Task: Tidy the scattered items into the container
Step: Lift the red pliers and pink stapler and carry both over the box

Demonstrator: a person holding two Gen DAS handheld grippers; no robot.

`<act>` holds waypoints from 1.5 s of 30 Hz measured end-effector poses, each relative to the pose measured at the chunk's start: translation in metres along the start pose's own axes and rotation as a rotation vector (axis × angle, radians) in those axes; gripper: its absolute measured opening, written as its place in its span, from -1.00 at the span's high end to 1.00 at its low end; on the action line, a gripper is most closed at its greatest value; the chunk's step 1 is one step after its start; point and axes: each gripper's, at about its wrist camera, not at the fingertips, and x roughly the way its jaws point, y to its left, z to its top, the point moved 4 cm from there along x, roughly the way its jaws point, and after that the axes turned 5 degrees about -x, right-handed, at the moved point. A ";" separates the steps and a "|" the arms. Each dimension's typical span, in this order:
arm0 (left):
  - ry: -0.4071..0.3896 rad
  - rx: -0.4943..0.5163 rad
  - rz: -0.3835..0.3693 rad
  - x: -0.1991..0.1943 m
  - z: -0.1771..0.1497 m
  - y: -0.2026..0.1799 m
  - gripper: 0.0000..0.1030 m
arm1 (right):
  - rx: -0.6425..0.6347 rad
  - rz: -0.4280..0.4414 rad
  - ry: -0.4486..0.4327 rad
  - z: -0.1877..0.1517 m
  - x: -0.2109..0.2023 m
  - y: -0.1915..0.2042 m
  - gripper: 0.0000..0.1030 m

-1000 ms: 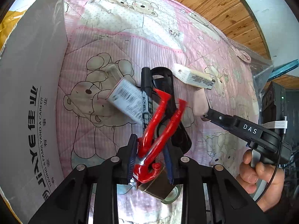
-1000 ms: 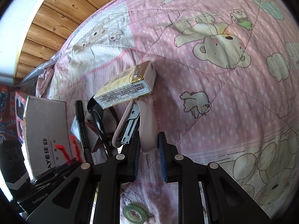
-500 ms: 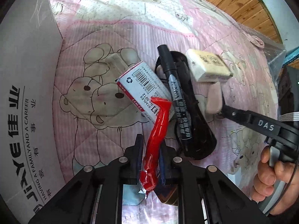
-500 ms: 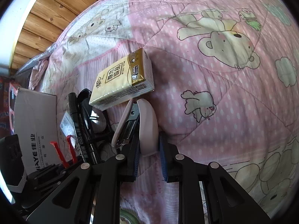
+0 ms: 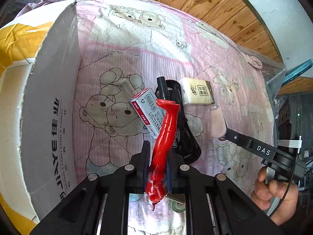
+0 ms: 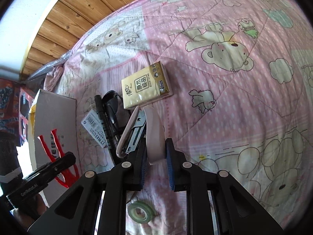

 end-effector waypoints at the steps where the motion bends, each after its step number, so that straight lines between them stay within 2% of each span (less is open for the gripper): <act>1: -0.006 -0.005 -0.010 -0.005 -0.002 -0.001 0.72 | -0.002 0.000 -0.002 -0.002 -0.003 0.002 0.63; 6: -0.027 -0.018 -0.045 -0.018 -0.010 -0.009 0.72 | -0.026 -0.001 -0.016 -0.014 -0.020 0.017 0.63; 14: -0.057 -0.041 -0.097 -0.055 -0.036 -0.002 0.71 | -0.077 0.000 -0.027 -0.042 -0.042 0.044 0.63; 26: -0.128 -0.035 -0.156 -0.104 -0.070 -0.003 0.72 | 0.075 0.345 -0.015 -0.089 -0.076 0.069 0.63; 30: -0.146 -0.027 -0.169 -0.114 -0.082 -0.004 0.72 | 0.102 0.396 -0.017 -0.102 -0.087 0.077 0.63; 33: -0.157 -0.029 -0.179 -0.123 -0.091 -0.002 0.72 | 0.077 0.369 -0.024 -0.110 -0.095 0.084 0.63; 36: -0.169 -0.030 -0.188 -0.132 -0.099 0.002 0.71 | -0.002 0.288 -0.036 -0.118 -0.104 0.097 0.63; 45: -0.208 -0.042 -0.210 -0.161 -0.119 0.021 0.72 | -0.183 0.157 -0.044 -0.143 -0.111 0.134 0.63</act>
